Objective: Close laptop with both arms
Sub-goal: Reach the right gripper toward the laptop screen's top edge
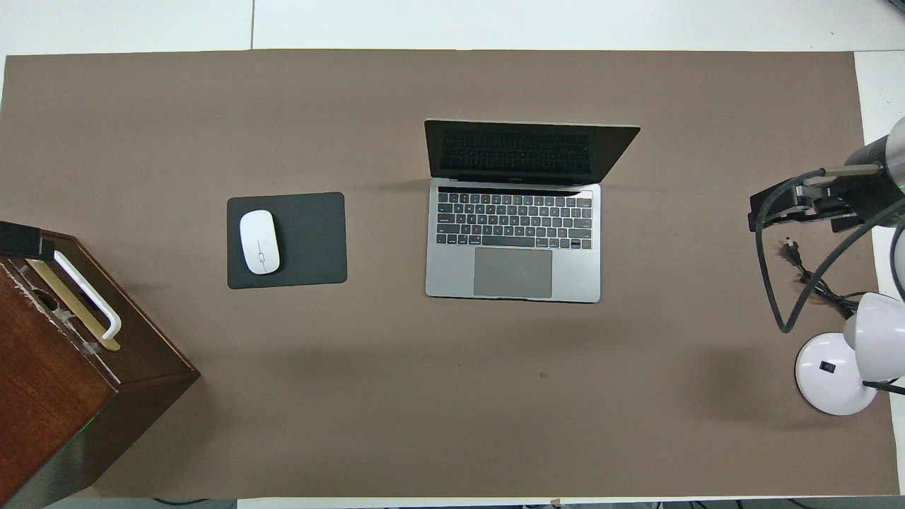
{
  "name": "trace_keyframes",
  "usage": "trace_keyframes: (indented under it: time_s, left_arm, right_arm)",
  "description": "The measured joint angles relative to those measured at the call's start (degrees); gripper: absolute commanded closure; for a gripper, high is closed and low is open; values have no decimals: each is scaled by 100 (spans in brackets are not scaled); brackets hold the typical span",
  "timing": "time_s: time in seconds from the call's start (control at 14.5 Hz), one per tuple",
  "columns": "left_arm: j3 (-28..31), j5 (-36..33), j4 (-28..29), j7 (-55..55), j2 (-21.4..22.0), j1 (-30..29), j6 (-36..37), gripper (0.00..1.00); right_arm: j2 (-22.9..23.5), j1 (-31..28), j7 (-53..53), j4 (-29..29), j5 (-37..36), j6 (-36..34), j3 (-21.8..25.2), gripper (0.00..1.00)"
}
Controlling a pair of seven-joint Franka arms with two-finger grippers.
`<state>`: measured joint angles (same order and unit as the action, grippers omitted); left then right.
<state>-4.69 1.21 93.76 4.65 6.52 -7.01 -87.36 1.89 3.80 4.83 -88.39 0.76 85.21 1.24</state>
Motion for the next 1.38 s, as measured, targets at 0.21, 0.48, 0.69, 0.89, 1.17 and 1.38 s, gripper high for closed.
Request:
trace_keyframes:
  time_s: [0.21, 0.48, 0.69, 0.89, 1.17, 1.38]
  left_arm:
    - [8, 0, 0, -3, 0, -3, 0, 0]
    - [51, 0, 0, -3, 0, -7, -26, 0]
    - [52, 0, 0, -3, 0, -7, -34, 0]
    - [53, 0, 0, -3, 0, -7, -35, 0]
    - [55, 0, 0, -28, 0, -6, -63, 0]
    - [44, 0, 0, -202, -1, -3, -98, 38]
  right_arm:
    - [0, 4, 0, 0, 0, 0, 0, 0]
    - [0, 4, 0, 0, 0, 5, 0, 0]
    - [9, 11, -24, -9, 3, 250, -17, 0]
    - [59, 18, -206, -56, 8, 753, -362, 0]
    - [86, 37, -577, -74, 18, 933, -649, 33]
    - [94, 14, -865, -82, 429, 985, -623, 63]
